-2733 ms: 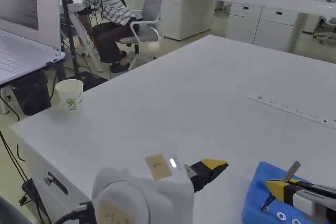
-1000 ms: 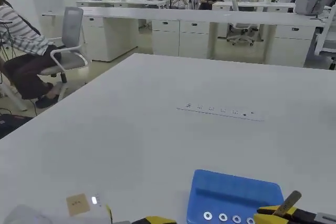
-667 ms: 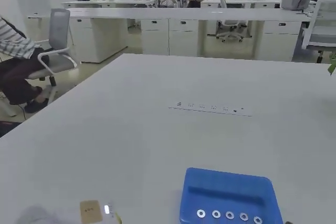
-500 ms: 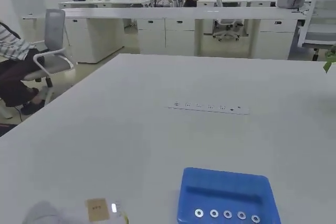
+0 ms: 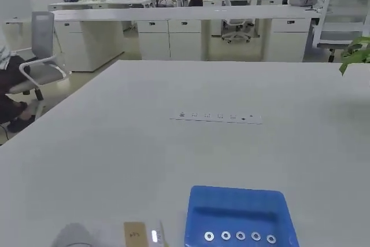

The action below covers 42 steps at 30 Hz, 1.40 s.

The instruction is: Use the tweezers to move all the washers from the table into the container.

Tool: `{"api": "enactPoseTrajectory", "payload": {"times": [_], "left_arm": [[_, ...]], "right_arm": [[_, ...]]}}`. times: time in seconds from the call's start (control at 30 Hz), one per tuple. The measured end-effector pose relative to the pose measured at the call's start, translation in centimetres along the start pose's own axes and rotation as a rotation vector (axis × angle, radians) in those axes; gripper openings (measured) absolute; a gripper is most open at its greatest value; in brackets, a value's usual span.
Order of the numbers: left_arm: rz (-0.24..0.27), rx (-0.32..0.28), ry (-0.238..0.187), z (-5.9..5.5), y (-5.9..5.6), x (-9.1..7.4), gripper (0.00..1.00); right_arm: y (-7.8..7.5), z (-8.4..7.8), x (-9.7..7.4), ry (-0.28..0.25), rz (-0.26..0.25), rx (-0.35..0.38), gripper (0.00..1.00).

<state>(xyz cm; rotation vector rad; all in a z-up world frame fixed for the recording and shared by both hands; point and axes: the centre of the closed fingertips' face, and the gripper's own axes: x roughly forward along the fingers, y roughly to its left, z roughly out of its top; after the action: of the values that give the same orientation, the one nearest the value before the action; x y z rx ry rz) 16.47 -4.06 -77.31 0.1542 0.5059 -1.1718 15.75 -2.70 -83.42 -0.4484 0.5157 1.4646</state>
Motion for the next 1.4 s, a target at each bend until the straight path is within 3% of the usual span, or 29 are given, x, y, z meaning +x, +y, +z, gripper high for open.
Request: {"api": "enactPoseTrajectory", "payload": {"times": [0.2, 0.4, 0.63, 0.73, 1.0, 1.4], "left_arm": [[-0.038, 0.108, 0.048, 0.0, -1.1, 0.2, 0.1], [-0.046, 0.189, 0.092, 0.1, -1.3, 0.3, 0.0], [-0.088, 0.251, 0.16, -0.4, -1.6, -0.1, 0.0], [-0.093, 0.285, 0.16, -0.3, -1.5, -0.2, 0.0], [-0.069, 0.283, 0.213, -1.7, 0.4, 0.2, 0.0], [-0.085, 0.278, 0.303, -3.9, 2.0, 0.7, 0.0]], "right_arm": [[0.3, 0.1, 0.2, 0.041, 0.01, -0.071, 0.04], [0.5, 0.1, 0.3, 0.038, 0.021, -0.084, 0.04], [0.7, 0.2, 0.3, 0.032, 0.022, -0.088, 0.04], [0.4, 0.5, 0.1, 0.023, 0.013, -0.071, 0.04], [-1.3, -0.4, 0.1, 0.062, -0.012, -0.096, 0.05], [-2.0, -1.5, 0.7, 0.077, -0.012, -0.022, 0.07]]}}
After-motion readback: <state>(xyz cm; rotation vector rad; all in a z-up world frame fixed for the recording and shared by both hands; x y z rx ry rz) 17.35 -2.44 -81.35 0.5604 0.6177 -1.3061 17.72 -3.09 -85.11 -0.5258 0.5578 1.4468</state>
